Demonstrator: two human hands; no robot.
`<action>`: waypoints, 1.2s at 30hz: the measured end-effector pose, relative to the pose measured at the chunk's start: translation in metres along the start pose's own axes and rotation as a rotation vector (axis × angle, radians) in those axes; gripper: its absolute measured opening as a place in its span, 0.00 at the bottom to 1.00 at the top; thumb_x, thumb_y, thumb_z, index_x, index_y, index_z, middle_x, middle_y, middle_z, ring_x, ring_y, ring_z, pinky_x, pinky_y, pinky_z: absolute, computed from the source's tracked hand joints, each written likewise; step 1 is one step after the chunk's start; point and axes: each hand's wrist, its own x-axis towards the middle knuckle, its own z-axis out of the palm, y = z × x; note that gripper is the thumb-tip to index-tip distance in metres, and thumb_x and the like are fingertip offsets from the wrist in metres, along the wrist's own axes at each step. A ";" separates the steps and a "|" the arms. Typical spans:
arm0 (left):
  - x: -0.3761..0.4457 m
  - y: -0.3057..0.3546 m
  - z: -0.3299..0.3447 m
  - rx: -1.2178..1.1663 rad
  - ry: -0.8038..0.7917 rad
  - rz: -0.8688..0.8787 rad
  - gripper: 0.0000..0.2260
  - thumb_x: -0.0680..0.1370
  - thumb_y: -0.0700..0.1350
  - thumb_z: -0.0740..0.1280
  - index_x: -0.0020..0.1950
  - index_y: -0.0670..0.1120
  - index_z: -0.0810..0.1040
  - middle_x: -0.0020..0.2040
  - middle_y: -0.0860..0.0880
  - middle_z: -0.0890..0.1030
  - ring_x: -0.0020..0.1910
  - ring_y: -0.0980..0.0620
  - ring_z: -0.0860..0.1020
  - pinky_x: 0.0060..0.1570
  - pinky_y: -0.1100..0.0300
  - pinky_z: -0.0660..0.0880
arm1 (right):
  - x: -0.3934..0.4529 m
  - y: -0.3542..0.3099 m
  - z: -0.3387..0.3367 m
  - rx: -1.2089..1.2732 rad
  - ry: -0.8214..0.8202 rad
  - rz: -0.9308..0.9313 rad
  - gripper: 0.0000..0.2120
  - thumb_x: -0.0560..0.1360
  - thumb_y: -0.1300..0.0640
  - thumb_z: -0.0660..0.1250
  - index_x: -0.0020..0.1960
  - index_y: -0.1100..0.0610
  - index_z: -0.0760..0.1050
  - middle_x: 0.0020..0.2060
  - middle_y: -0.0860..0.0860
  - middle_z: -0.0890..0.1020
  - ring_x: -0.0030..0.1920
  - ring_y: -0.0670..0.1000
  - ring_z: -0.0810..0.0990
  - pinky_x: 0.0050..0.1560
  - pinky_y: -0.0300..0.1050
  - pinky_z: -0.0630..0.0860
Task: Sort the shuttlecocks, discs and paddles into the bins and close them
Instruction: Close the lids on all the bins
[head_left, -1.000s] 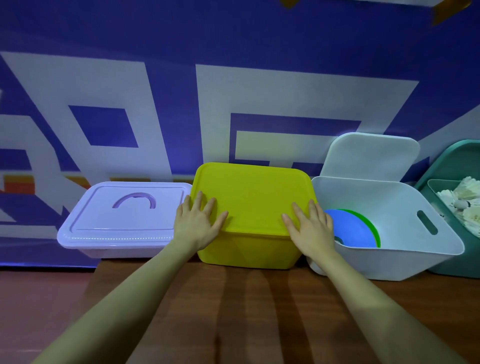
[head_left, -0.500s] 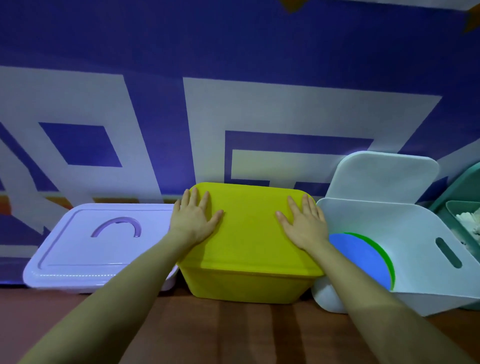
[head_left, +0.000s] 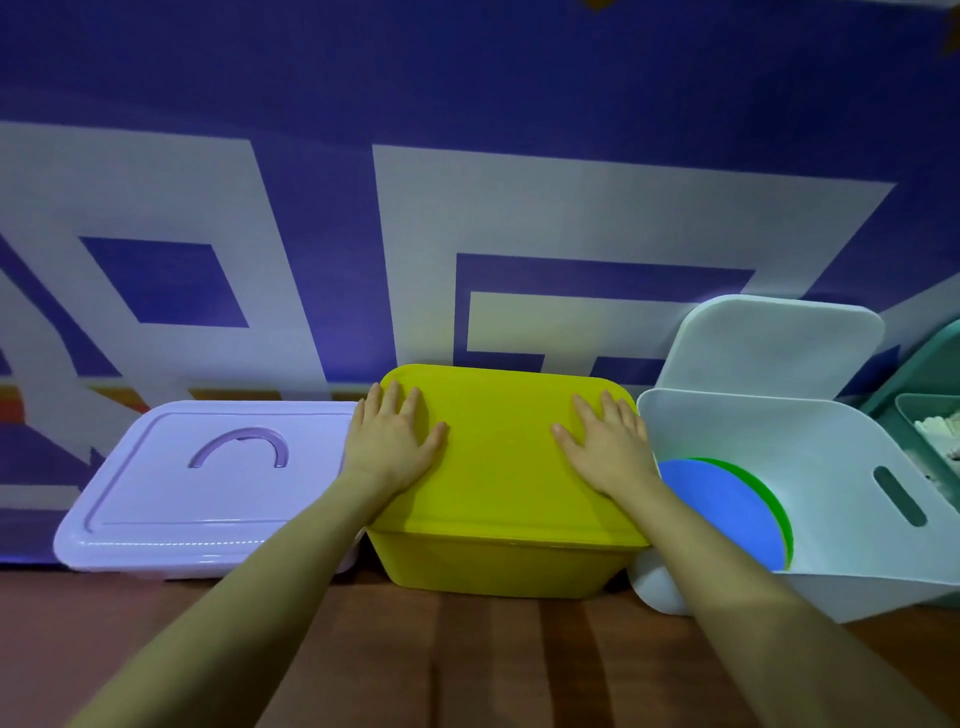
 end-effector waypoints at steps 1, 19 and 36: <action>-0.004 0.002 -0.002 -0.018 0.012 0.009 0.30 0.79 0.62 0.51 0.76 0.48 0.56 0.77 0.45 0.53 0.76 0.44 0.49 0.73 0.49 0.48 | -0.006 -0.004 -0.001 0.010 -0.002 -0.006 0.29 0.79 0.38 0.48 0.76 0.49 0.53 0.76 0.56 0.53 0.75 0.59 0.50 0.73 0.53 0.48; -0.075 0.131 -0.023 -0.041 0.142 0.269 0.24 0.80 0.53 0.57 0.75 0.49 0.58 0.76 0.48 0.57 0.73 0.46 0.60 0.68 0.53 0.59 | -0.095 0.081 -0.034 0.085 0.239 -0.071 0.20 0.79 0.50 0.57 0.70 0.52 0.68 0.63 0.53 0.75 0.62 0.58 0.72 0.61 0.49 0.65; -0.047 0.338 -0.016 -0.031 0.223 0.122 0.24 0.80 0.51 0.58 0.75 0.48 0.58 0.75 0.47 0.61 0.70 0.46 0.63 0.66 0.54 0.62 | -0.046 0.274 -0.097 0.234 0.312 -0.143 0.24 0.79 0.52 0.58 0.74 0.53 0.59 0.68 0.56 0.68 0.65 0.59 0.68 0.62 0.51 0.66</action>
